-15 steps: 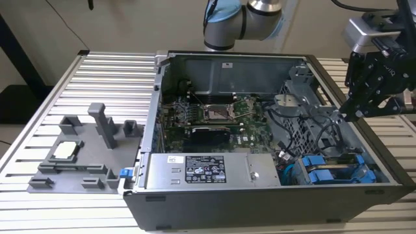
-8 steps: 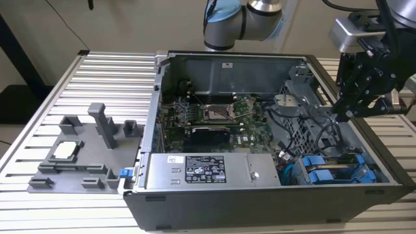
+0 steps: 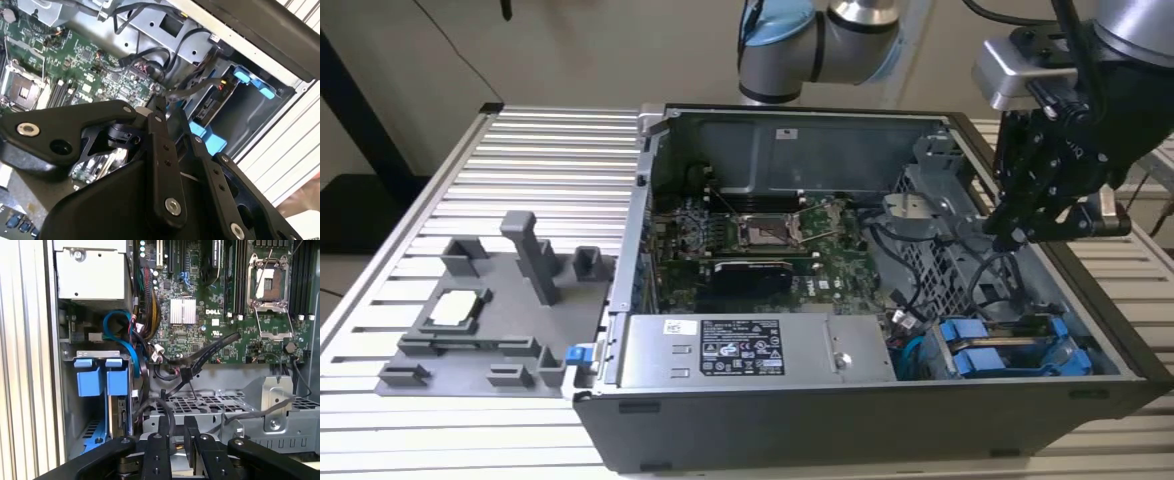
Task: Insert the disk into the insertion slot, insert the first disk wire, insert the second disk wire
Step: 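Insert the first disk wire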
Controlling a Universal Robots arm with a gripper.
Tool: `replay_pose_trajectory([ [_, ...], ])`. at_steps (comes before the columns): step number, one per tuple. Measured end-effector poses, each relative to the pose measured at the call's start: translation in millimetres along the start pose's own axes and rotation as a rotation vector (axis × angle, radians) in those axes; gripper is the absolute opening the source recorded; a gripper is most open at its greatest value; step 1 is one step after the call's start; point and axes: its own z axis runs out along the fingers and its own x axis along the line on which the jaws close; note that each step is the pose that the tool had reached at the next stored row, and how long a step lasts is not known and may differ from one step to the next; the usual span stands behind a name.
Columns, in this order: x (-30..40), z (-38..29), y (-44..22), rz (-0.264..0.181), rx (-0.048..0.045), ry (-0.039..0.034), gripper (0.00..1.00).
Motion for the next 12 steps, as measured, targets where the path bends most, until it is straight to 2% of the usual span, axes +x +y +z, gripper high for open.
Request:
replay_pose_trajectory([
  [2,0.1,0.0,2.5,0.0,-0.0004,-0.0032,0.27],
  [3,0.1,-0.1,3.7,0.0,-0.0012,-0.007,0.27],
  [4,0.1,-0.1,4.6,0.001,-0.0027,-0.014,0.27],
  [7,0.1,-0.3,8.4,0.003,-0.0081,-0.0511,0.27],
  [8,0.1,-0.4,10.0,0.004,-0.0093,-0.0592,0.27],
  [12,0.3,0.6,13.3,-0.008,-0.0209,-0.0615,0.27],
])
